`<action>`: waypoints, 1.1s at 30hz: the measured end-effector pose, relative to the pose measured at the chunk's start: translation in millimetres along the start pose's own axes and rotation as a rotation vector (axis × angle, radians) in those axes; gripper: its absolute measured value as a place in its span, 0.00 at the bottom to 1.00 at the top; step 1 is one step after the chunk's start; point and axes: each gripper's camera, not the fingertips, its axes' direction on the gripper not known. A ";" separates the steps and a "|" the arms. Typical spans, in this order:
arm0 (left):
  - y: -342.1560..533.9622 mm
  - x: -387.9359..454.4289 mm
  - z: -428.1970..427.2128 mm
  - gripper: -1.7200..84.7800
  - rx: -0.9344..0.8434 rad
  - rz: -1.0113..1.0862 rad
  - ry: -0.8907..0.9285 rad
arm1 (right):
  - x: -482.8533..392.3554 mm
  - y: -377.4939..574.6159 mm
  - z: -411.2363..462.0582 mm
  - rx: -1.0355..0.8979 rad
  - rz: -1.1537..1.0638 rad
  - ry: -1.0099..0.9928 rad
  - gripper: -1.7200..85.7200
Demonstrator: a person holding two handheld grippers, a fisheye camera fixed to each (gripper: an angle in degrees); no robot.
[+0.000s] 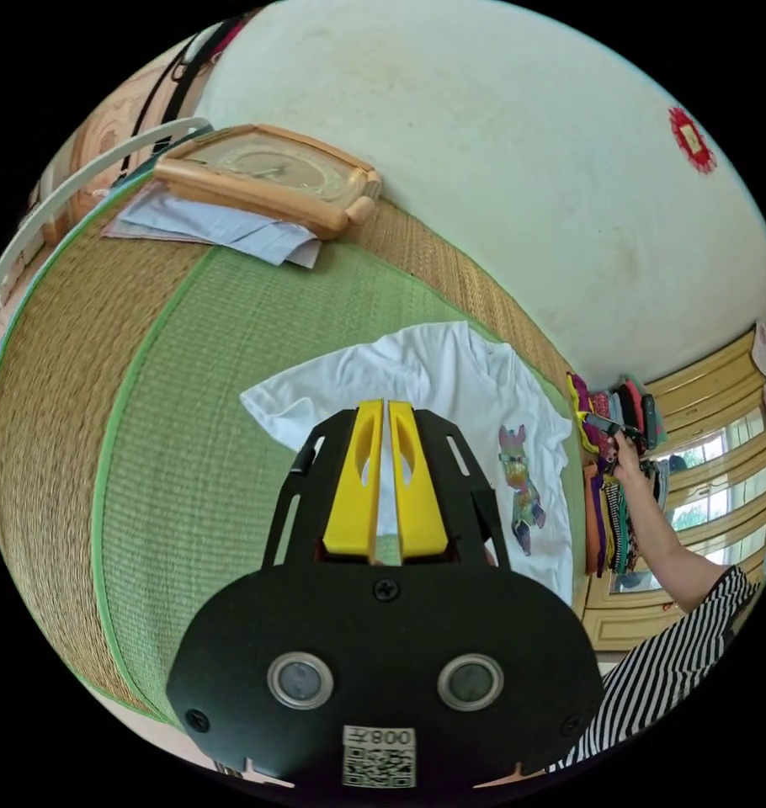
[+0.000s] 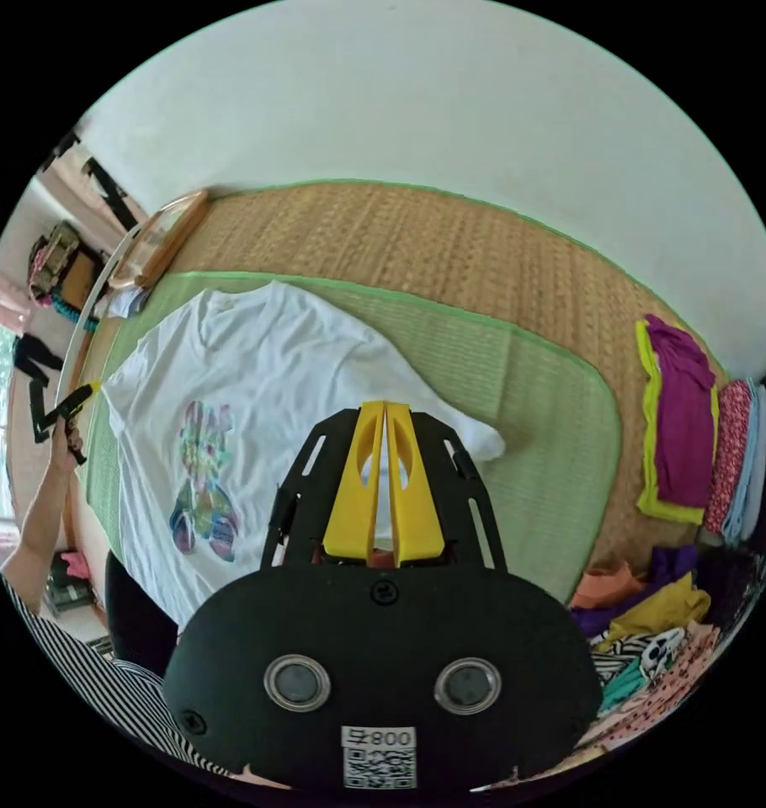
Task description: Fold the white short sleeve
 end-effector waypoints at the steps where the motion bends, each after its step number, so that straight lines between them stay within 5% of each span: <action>1: -3.9 0.0 10.8 0.03 -0.021 -0.003 -0.006 | -4.9 -3.6 4.6 0.001 -0.009 -0.003 0.01; 16: -21.0 -19.9 56.9 0.02 -0.040 0.008 -0.103 | 6.5 -64.4 57.7 -0.028 0.017 0.020 0.01; 24: 59.3 -30.7 26.3 0.02 0.041 0.013 0.027 | 67.8 83.7 -15.2 0.070 0.050 -0.103 0.01; 33: 106.0 -49.4 33.7 0.02 -0.090 -0.027 -0.102 | 97.5 203.7 2.6 -0.047 0.198 -0.127 0.02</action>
